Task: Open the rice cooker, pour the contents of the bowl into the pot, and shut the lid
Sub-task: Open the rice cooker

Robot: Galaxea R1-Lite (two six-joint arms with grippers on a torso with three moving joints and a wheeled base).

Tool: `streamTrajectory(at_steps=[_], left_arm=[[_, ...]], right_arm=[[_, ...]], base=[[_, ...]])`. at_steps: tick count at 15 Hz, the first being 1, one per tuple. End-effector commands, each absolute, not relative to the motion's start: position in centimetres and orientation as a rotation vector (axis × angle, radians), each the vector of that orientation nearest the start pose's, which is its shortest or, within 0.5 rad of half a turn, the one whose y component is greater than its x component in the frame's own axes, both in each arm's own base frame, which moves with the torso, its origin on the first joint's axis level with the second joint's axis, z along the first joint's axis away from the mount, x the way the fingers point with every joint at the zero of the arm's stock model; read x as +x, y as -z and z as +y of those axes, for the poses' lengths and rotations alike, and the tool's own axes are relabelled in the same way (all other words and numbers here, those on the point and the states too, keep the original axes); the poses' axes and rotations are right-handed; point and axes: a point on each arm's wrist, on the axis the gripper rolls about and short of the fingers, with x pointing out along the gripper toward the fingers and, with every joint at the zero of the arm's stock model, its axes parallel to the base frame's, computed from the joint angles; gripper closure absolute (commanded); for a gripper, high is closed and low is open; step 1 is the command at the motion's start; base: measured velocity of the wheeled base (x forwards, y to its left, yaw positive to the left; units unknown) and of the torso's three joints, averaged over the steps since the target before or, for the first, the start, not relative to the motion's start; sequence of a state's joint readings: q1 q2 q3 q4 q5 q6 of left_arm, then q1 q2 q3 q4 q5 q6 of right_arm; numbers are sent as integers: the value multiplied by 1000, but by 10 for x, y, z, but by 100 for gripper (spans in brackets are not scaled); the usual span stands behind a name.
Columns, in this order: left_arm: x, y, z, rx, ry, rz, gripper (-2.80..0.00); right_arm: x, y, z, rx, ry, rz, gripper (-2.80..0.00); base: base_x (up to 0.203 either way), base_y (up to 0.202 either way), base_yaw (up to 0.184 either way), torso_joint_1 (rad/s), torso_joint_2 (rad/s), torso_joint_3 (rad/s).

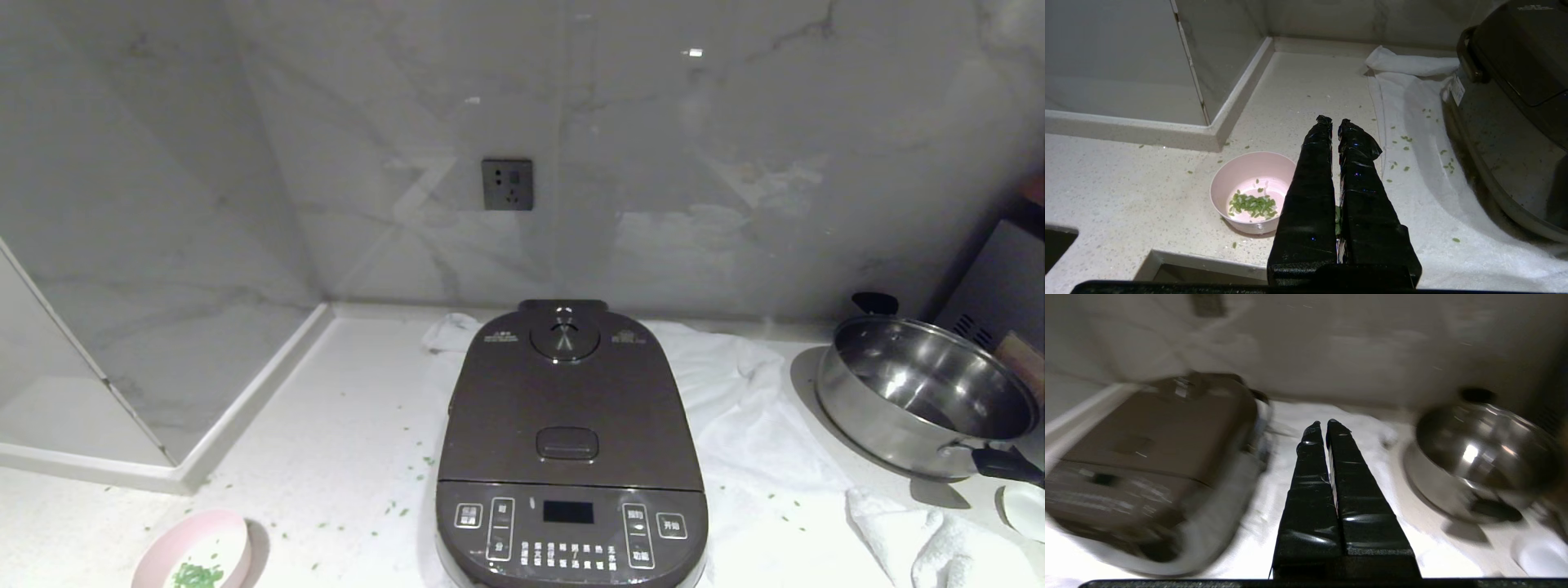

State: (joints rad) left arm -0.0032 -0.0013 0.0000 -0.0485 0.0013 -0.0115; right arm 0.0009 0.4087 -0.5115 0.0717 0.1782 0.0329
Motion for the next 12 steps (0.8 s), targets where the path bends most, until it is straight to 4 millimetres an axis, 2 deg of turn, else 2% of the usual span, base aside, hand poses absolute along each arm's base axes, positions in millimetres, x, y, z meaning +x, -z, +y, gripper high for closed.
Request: streamTrajectory(at_steps=[1, 4, 6, 8, 12], left_arm=[[-22, -77, 0, -12, 2, -37, 0], [-22, -77, 0, -12, 2, -37, 0], [-22, -76, 0, -12, 2, -35, 0], [-22, -76, 0, -12, 2, -35, 0], [-22, -76, 0, -12, 2, -35, 0]], right_arm=[[49, -247, 7, 67, -286, 131, 0], [98, -265, 20, 148, -461, 258, 0], [131, -264, 38, 182, -538, 368, 0], [153, -260, 70, 170, -566, 454, 0], [182, -255, 139, 134, -561, 570, 0]], base=[[0, 0, 0, 0, 0, 0], [0, 0, 0, 0, 0, 0], [0, 0, 0, 0, 0, 0], [0, 0, 0, 0, 0, 0], [0, 0, 0, 0, 0, 0]])
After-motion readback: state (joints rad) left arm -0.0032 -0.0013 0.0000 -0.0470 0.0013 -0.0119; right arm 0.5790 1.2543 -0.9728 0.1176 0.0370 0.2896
